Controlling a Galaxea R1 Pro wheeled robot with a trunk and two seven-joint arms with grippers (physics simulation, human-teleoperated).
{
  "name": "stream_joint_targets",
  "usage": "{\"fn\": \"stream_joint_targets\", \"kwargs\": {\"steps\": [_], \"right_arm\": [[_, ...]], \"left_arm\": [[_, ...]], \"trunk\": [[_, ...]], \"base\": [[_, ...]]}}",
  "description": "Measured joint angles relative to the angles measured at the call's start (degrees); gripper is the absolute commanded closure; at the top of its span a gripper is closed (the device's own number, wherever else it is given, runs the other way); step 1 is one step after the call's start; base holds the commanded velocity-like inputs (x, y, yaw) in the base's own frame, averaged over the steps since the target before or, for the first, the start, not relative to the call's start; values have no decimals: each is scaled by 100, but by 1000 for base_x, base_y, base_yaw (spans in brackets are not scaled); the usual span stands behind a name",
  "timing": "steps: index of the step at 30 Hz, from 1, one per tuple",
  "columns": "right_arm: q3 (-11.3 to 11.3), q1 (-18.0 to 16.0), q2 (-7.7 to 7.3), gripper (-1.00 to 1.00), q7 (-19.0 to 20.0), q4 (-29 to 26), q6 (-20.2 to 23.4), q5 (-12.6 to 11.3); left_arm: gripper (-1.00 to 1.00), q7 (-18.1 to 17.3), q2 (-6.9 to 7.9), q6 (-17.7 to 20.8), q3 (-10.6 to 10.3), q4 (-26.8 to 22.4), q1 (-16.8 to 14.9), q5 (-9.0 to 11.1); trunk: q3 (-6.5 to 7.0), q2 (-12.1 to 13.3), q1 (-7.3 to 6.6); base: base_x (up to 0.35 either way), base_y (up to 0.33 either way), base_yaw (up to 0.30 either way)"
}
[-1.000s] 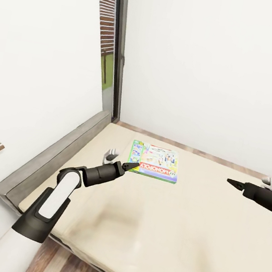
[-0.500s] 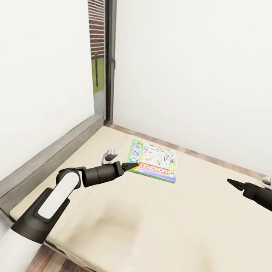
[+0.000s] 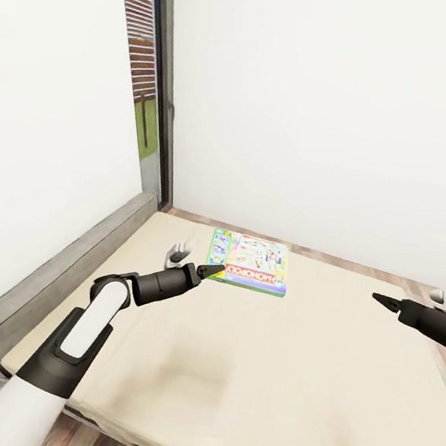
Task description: Put all the toys in the child's room - the three board games (two on the bed and one on the table), the two jigsaw puzzles on the table, and the tennis ball on the table - inside the toy box on the table in the child's room.
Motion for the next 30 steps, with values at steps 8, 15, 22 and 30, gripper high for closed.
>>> {"fn": "stream_joint_targets", "kwargs": {"steps": [8, 15, 22, 30], "right_arm": [[0, 0, 0, -100, 0, 0, 0, 1], [0, 0, 0, -100, 0, 0, 0, 1], [0, 0, 0, -100, 0, 0, 0, 1], [0, 0, 0, -100, 0, 0, 0, 1]], "left_arm": [[100, 0, -2, 2, 43, 0, 2, 3], [100, -6, 3, 36, 54, 0, 4, 19], [100, -6, 1, 91, 57, 0, 3, 9], [100, -14, 0, 143, 61, 0, 1, 22]], "trunk": [[196, 284, -155], [256, 284, -155], [316, 284, -155], [385, 284, -155]], "base": [[0, 0, -130], [0, 0, -130], [0, 0, -130], [0, 0, -130]]}}
